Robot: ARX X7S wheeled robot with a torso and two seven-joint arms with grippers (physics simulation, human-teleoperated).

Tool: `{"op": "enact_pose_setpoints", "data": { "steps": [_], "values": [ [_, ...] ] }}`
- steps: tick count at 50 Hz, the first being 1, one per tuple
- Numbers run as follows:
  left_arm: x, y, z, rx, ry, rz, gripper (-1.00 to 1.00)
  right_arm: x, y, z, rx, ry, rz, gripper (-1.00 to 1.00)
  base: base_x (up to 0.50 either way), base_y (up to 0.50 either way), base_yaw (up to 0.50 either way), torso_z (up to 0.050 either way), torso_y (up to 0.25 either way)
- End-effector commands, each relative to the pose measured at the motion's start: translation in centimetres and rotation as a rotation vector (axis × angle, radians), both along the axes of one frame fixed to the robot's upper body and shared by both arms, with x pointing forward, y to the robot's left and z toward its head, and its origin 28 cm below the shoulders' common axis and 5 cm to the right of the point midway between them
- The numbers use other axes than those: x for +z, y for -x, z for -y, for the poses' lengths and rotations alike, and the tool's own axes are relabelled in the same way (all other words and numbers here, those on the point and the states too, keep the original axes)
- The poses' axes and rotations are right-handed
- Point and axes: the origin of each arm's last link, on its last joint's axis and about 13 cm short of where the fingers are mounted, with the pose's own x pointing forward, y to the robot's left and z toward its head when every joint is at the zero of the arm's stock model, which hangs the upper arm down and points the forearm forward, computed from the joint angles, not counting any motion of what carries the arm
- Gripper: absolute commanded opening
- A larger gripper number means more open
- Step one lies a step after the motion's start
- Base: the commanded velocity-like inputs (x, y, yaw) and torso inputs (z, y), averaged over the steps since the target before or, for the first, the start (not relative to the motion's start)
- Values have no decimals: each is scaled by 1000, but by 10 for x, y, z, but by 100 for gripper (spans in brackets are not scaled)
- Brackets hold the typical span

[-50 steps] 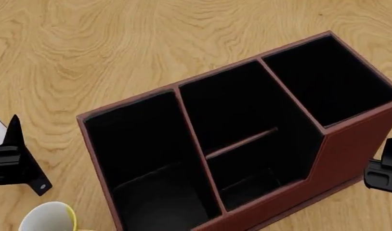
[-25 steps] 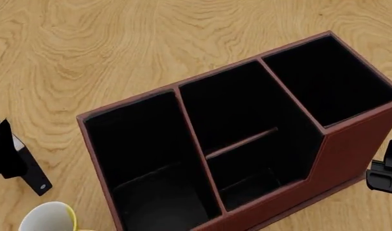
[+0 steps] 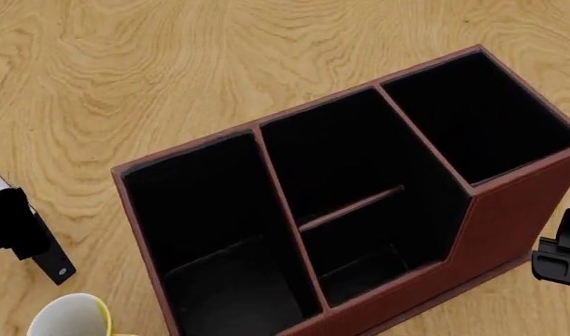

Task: Pick up the book and place it in the back compartment of the caddy.

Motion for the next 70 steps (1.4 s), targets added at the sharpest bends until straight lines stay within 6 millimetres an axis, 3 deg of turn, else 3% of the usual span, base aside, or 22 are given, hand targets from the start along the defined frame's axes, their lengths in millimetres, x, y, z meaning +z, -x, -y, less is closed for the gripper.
{"op": "enact_pose_setpoints", "data": {
  "steps": [1,23,44,70],
  "values": [
    [-1,-7,0,-5,23,-54,100,-1,0,0,1,0,-3,100,0,0,0,0,0],
    [2,-41,-6,7,61,-142,100,-2,0,-1,3,3,-8,100,0,0,0,0,0],
    [-11,-72,-7,41,37,-199,100,-4,-2,0,2,-2,-13,100,0,0,0,0,0],
    [-35,-96,-9,82,8,-258,100,-3,-3,0,-1,7,-17,100,0,0,0,0,0]
  ]
}}
